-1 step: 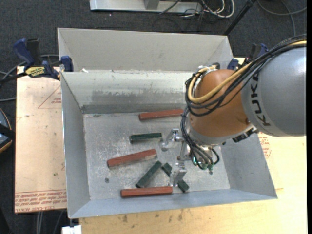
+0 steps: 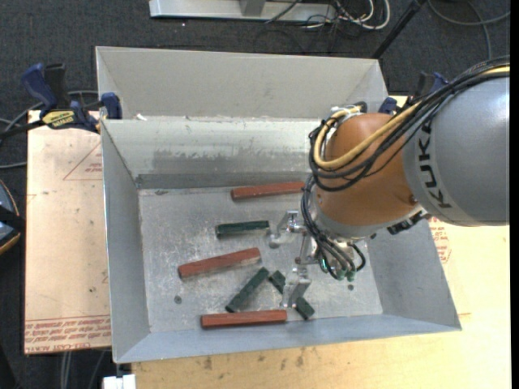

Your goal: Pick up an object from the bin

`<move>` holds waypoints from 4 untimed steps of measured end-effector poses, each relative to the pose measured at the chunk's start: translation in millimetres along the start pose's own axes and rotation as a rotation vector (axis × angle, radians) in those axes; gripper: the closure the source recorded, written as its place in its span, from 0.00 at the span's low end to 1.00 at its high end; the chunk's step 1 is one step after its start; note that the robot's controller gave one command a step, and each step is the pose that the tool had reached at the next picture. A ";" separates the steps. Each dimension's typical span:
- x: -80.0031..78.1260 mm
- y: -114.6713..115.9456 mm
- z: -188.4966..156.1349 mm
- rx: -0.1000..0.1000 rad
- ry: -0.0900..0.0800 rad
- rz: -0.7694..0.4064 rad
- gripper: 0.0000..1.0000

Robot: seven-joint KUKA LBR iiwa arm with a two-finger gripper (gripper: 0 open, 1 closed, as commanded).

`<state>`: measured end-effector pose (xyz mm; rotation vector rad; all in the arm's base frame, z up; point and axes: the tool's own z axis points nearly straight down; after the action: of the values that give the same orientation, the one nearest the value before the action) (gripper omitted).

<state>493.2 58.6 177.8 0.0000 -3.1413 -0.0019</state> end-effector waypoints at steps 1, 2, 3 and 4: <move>-36.0 -31.0 99.2 -0.003 -0.011 0.045 1.00; -34.1 -31.2 101.4 -0.002 -0.006 0.044 0.00; -34.1 -31.2 101.4 -0.002 -0.006 0.044 0.00; -34.2 -35.1 101.8 -0.006 -0.008 0.019 0.00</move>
Offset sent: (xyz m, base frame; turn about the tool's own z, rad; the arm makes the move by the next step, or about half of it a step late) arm 0.0000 0.0000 0.0000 0.0000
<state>527.4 23.7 75.9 -0.0299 -3.1493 -0.0108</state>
